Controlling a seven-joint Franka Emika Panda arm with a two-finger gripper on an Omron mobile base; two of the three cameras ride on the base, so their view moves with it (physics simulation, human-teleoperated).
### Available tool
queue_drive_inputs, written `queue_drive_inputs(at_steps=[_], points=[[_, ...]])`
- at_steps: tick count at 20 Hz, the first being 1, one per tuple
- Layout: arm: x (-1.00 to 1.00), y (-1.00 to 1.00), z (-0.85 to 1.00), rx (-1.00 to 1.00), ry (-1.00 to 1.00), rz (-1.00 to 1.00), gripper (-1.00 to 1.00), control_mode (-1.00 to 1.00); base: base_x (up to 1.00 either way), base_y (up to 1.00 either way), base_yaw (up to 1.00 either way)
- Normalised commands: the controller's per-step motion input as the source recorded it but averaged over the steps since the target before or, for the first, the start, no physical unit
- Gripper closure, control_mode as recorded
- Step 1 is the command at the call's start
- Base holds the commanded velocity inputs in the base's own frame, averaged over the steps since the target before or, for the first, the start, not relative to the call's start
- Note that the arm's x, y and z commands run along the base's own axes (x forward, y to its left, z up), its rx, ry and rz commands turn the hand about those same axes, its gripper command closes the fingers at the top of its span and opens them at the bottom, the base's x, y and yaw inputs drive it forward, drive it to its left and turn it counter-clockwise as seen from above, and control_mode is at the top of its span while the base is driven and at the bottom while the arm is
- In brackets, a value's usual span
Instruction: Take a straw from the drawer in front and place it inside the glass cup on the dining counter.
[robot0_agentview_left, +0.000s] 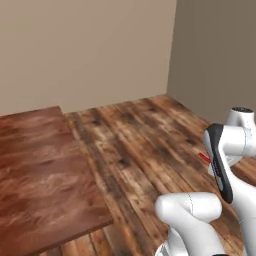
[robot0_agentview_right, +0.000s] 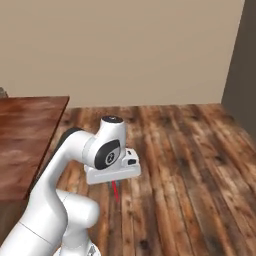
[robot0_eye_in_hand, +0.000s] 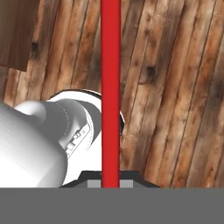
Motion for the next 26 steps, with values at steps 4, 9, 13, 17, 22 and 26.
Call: queue_drive_inputs(at_steps=[4,9,13,17,22,26], points=[[0.00,0.00,0.00,0.00,0.00,0.00,1.00,1.00,1.00,-0.34,0.37],[0.00,0.00,0.00,0.00,0.00,0.00,1.00,1.00,1.00,-0.44,0.38],[0.00,0.00,0.00,0.00,0.00,0.00,1.00,1.00,1.00,-0.52,0.38],[0.00,0.00,0.00,0.00,0.00,0.00,1.00,1.00,1.00,-0.56,0.39],[0.00,0.00,0.00,0.00,0.00,0.00,1.00,1.00,1.00,-0.53,0.40],[0.00,0.00,0.00,0.00,0.00,0.00,1.00,1.00,1.00,-0.43,0.42]])
